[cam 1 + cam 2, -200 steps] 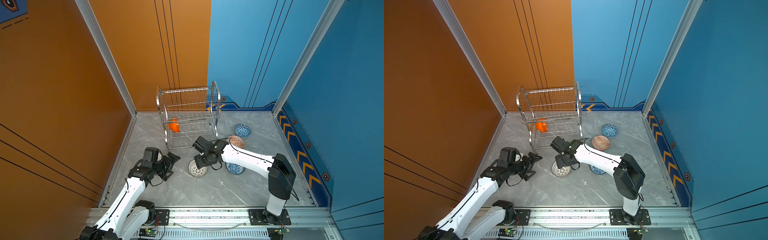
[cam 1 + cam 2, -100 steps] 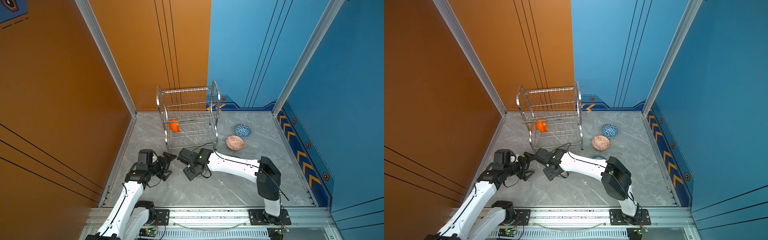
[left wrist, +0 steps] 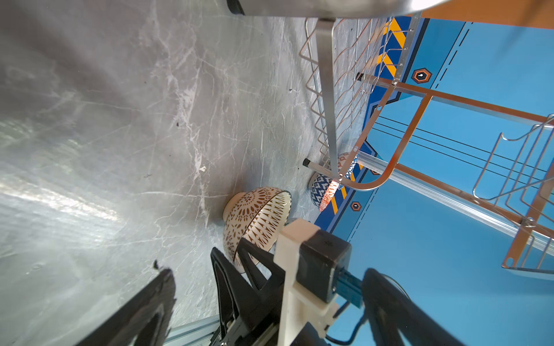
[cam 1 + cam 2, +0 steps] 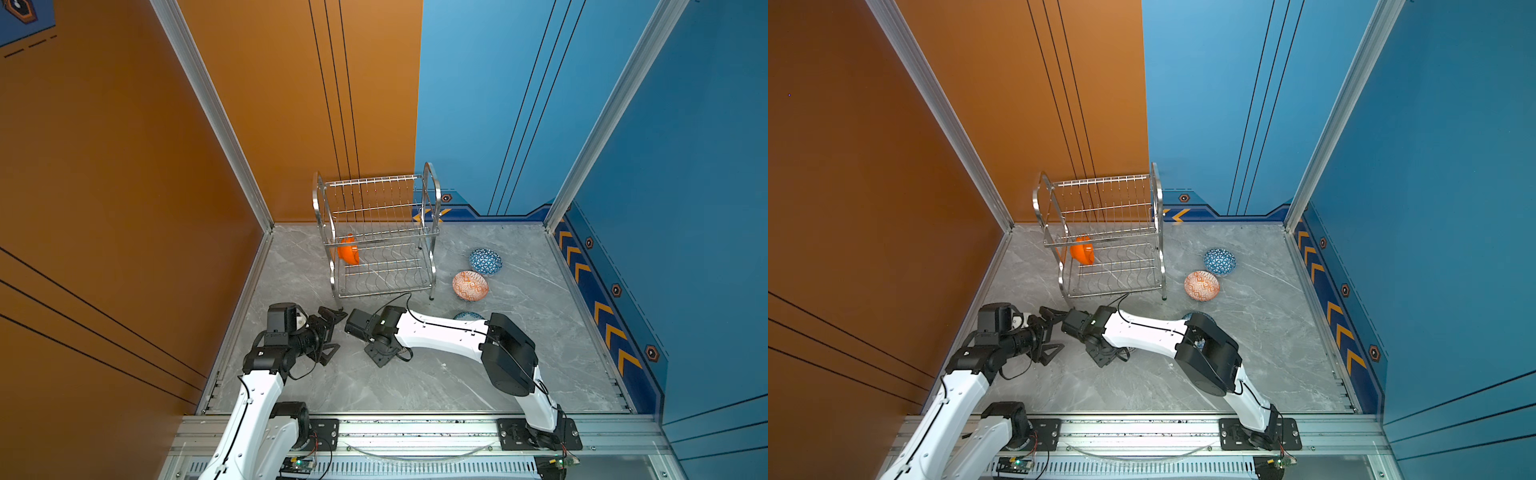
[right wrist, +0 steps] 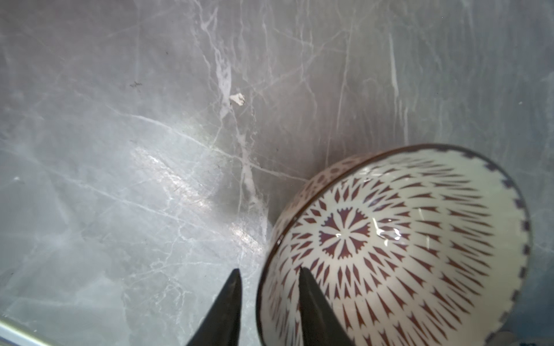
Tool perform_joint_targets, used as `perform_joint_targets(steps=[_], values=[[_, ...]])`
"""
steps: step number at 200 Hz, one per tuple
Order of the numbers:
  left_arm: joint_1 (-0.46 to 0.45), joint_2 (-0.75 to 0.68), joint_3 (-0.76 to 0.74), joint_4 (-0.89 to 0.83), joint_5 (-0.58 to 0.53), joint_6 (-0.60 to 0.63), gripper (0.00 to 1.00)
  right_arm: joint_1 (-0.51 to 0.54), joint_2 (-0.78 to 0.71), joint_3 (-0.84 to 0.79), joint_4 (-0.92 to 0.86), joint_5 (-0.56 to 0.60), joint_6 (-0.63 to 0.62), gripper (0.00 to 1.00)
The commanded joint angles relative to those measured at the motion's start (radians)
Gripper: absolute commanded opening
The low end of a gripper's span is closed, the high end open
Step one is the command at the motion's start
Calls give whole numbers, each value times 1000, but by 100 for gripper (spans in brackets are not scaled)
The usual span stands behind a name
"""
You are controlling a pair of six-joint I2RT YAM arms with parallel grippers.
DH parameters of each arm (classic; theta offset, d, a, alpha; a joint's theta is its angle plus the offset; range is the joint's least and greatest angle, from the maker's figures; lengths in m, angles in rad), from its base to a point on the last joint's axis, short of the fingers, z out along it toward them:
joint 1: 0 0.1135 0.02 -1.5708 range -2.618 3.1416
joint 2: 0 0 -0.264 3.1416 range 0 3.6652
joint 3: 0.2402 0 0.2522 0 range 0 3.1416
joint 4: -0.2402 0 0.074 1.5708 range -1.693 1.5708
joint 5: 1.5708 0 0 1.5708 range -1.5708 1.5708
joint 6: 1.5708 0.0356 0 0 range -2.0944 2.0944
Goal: Load the bowls into the dish rack
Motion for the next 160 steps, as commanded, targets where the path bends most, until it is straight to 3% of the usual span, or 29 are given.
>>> perform_joint_targets(steps=[1,37,91,123,160], values=[[22,-9,-16,-48,31,30,98,4,12,26,-36,36,-15,21],[39,3,-12,-52,37,39,98,-4,-12,44,-29,-2,-34,3],[42,28,6,-52,28,50,98,-57,-177,12,156,-244,13,0],[40,38,25,-52,27,56,98,-114,-270,-65,359,-375,124,0],[39,44,43,-52,25,54,98,-213,-345,-233,720,-499,359,0]])
